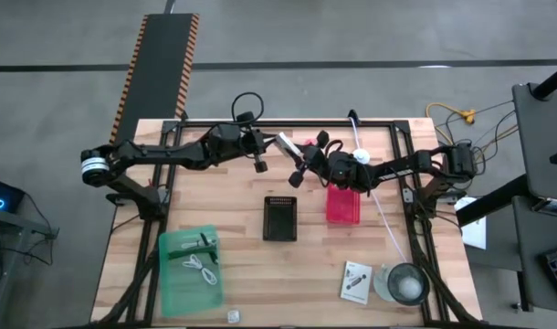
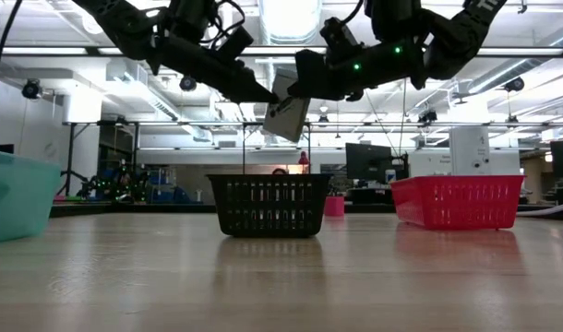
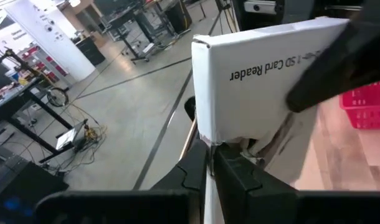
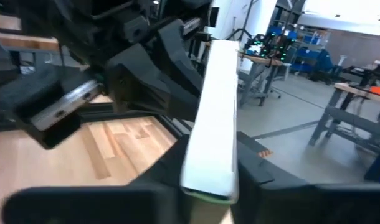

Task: Pick and place items into bin
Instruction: Put the top white card reader box into the black bin

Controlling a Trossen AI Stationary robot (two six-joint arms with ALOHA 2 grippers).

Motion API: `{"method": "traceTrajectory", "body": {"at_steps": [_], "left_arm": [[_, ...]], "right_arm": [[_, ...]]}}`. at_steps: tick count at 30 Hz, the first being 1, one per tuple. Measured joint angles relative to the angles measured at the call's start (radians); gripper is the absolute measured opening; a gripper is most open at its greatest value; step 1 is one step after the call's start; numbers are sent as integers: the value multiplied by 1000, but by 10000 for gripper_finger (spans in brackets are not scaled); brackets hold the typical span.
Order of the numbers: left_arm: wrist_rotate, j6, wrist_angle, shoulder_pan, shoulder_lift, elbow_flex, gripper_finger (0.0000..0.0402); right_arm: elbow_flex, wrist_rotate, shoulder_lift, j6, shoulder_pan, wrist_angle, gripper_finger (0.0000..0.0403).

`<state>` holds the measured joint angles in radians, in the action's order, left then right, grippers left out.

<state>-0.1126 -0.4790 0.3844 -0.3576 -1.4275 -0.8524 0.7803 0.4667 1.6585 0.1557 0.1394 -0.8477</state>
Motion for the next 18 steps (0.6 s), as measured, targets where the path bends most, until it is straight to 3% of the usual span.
{"method": "traceTrajectory", "body": {"at_steps": [2, 8, 13, 18], "left_arm": [[1, 0, -1, 0, 0, 0, 19], [6, -2, -31, 0, 11, 0, 73], [7, -5, -185, 1, 71, 0, 122], [3, 18, -324, 8, 153, -1, 143]], "right_arm": [[0, 0, 0, 20, 0, 4, 27], [0, -10, 0, 31, 0, 14, 26], [0, -26, 0, 31, -9, 73, 26], [0, -109, -13, 52, -35, 121, 26]]}}
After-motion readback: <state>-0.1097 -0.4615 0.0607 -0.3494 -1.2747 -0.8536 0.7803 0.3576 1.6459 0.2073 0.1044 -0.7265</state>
